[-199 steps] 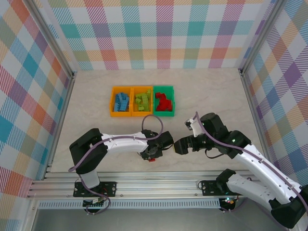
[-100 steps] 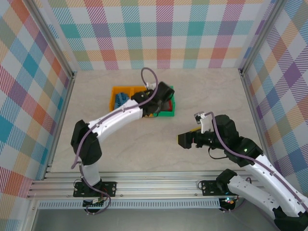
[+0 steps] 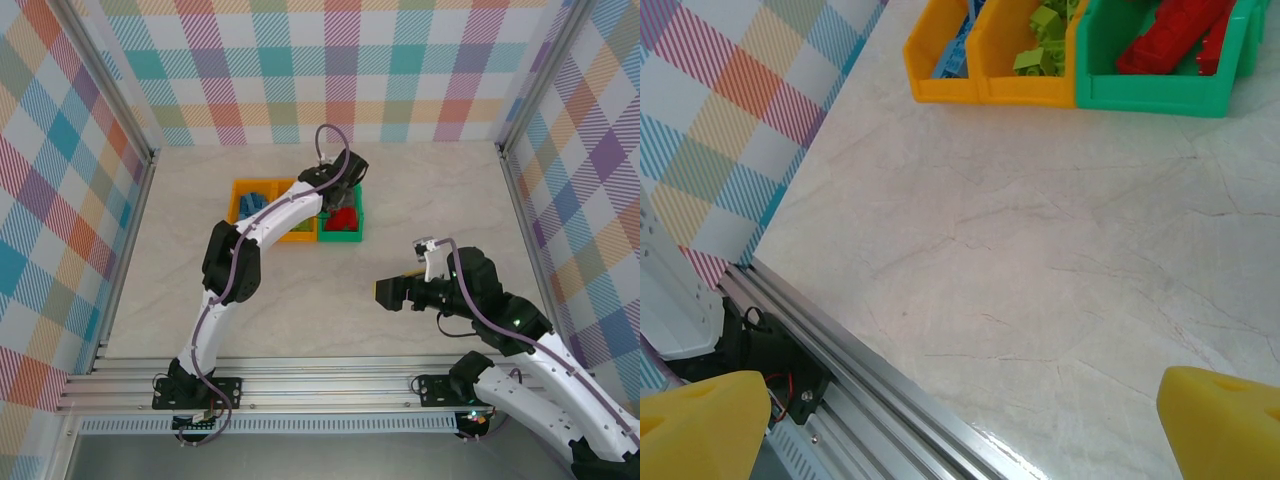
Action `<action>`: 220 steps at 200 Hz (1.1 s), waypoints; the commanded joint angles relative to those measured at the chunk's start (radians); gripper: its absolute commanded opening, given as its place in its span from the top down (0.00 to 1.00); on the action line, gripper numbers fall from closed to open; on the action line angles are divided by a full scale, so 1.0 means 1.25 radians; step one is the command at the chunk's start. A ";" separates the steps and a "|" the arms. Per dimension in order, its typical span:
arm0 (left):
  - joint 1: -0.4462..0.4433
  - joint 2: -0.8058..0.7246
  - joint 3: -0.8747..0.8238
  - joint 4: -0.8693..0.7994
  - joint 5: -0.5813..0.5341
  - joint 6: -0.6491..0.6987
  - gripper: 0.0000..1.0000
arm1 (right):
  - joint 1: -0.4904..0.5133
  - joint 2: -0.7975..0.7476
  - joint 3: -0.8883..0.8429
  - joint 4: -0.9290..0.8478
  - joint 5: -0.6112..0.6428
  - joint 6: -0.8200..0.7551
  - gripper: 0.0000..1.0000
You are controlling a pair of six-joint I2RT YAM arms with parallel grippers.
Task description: Sort the legos into containers by color
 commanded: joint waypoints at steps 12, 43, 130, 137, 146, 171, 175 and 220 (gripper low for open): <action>0.005 -0.037 0.020 -0.024 0.008 0.027 0.47 | -0.001 0.004 -0.011 0.007 0.003 0.012 0.00; -0.004 -0.199 -0.136 0.052 0.015 0.029 0.45 | -0.001 0.005 -0.017 0.005 0.050 0.012 0.00; -0.031 -1.032 -0.999 0.388 -0.054 0.231 0.11 | -0.044 0.066 -0.170 0.225 0.663 -0.132 0.00; -0.031 -1.086 -1.051 0.395 -0.077 0.264 0.08 | -0.069 0.089 -0.185 0.272 0.690 -0.163 0.00; -0.029 -1.142 -1.105 0.397 -0.118 0.298 0.05 | -0.121 0.126 -0.200 0.332 0.696 -0.194 0.00; -0.021 -1.229 -1.221 0.430 -0.231 0.395 0.00 | -0.259 0.241 -0.261 0.555 0.689 -0.285 0.00; -0.018 -1.238 -1.240 0.445 -0.242 0.416 0.00 | -0.272 0.261 -0.277 0.607 0.684 -0.311 0.00; 0.091 -1.187 -1.383 0.583 -0.311 0.516 0.00 | -0.443 0.532 -0.291 0.861 0.491 -0.329 0.00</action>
